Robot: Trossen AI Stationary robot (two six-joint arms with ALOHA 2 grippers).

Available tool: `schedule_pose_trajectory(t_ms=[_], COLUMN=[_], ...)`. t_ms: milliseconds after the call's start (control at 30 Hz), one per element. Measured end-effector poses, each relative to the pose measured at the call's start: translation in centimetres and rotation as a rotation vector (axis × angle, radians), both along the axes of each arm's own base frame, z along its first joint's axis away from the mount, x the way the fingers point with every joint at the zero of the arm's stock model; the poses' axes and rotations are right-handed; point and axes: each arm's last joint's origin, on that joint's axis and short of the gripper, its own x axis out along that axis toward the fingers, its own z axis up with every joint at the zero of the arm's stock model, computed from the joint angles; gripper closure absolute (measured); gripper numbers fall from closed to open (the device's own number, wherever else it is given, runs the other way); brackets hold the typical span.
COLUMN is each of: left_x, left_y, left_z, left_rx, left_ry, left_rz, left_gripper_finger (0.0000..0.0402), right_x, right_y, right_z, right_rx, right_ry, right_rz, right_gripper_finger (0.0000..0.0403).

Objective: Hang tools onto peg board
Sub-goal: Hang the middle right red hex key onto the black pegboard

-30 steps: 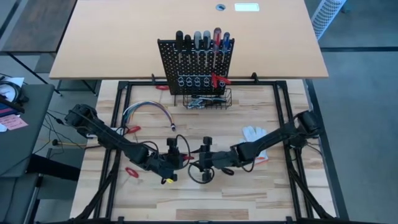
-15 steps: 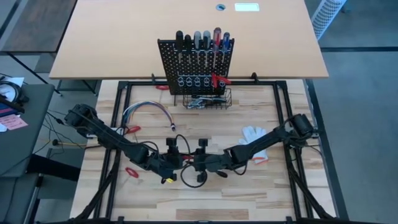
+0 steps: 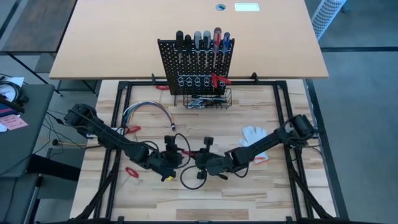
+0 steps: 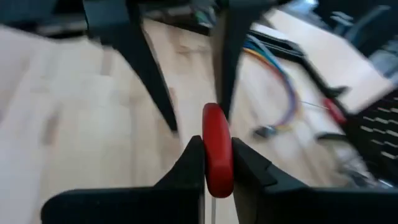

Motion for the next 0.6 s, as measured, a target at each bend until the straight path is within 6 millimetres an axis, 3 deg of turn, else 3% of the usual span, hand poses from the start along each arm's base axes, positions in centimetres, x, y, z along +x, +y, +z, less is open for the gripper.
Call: schedule_pose_trajectory(t_ms=[133, 267, 467, 600], left_x=[-1.1, -2.2, -3.6, -3.9], left_y=[0.5, 0.8, 0.6, 0.5], left_z=[0.1, 0.5, -1.9, -3.5], left_rx=[0.013, -0.004, -0.044, -0.079], left_ry=[0.041, 0.014, -0.014, -0.08], left_rz=[0.064, 0.104, 0.105, 0.082], left_gripper_finger=[0.023, 0.0226, 0.0224, 0.0224], right_x=[-1.2, -3.5, -6.4, -7.0], right_y=[-0.2, -1.8, -6.0, -9.4], right_z=[0.6, 1.1, 2.9, 4.8], right_rx=[-0.06, -0.084, -0.067, -0.123], right_ry=[-0.047, -0.149, -0.456, -0.677], right_rz=[-0.113, -0.267, -0.363, -0.397], right_gripper_finger=[0.0363, 0.0363, 0.0363, 0.0363])
